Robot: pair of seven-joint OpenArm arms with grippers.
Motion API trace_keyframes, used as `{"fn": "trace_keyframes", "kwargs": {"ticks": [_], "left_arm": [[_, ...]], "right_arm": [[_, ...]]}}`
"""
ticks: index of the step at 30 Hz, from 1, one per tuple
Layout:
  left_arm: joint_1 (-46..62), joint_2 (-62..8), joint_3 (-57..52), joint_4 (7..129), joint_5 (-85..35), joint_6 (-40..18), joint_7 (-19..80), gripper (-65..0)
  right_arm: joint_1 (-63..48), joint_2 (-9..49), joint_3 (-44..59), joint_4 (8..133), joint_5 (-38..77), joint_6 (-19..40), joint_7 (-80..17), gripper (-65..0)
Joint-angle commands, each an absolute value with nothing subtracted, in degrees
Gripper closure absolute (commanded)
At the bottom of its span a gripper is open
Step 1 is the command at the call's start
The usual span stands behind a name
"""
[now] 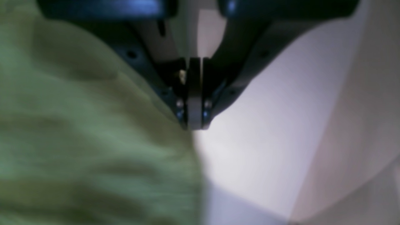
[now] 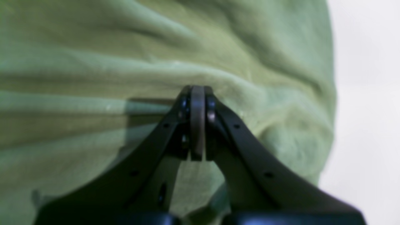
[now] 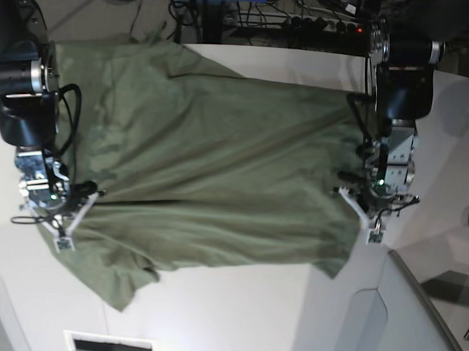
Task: Layout the t-shirt on the table in an organized manner, then fold the t-shirt properly
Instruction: 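Hold the shirt edge with both grippers and pull it taut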
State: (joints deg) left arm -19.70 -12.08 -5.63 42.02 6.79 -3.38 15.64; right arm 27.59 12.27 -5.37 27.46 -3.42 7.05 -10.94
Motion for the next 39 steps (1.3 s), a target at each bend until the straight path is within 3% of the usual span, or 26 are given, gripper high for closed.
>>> {"fn": "trace_keyframes", "kwargs": {"ticks": [1, 6, 9, 14, 19, 25, 29, 39], "left_arm": [[-23.25, -11.74, -3.65, 39.43, 6.73, -3.30, 12.70, 0.0], [-31.78, -8.92, 4.18, 23.78, 6.29, 1.01, 1.89, 0.0], [-33.80, -6.99, 4.44, 23.25, 6.02, 1.19, 1.71, 0.0], [-31.43, -6.73, 4.18, 34.59, 6.02, 1.19, 8.57, 0.0], [-24.04, -8.22, 0.48, 52.79, 6.55, 1.19, 18.77, 0.0], [-12.09, -7.43, -0.31, 70.55, 6.20, 1.10, 26.15, 0.0], [-6.02, -6.81, 5.14, 71.16, 6.64, 1.10, 25.89, 0.0], [3.03, -10.86, 4.09, 71.52, 6.55, 1.36, 25.80, 0.0]], "right_arm": [[28.18, 13.32, -5.23, 26.86, -4.18, 5.93, -12.09, 0.0], [28.00, 13.23, -5.23, 26.07, -4.18, 5.41, -6.20, 0.0], [27.82, 12.88, -5.14, 27.82, -4.18, 5.41, -4.44, 0.0], [22.11, 13.14, -5.14, 44.35, -4.09, 5.58, -6.11, 0.0], [15.78, 12.79, -5.14, 62.90, -4.09, 5.76, -17.10, 0.0], [8.92, 10.51, -5.23, 76.18, -4.09, 5.76, -26.77, 0.0], [5.49, 10.15, -5.67, 78.73, -4.09, 5.76, -28.97, 0.0], [-1.36, 9.19, -5.14, 82.24, -4.09, 5.76, -29.14, 0.0]]}}
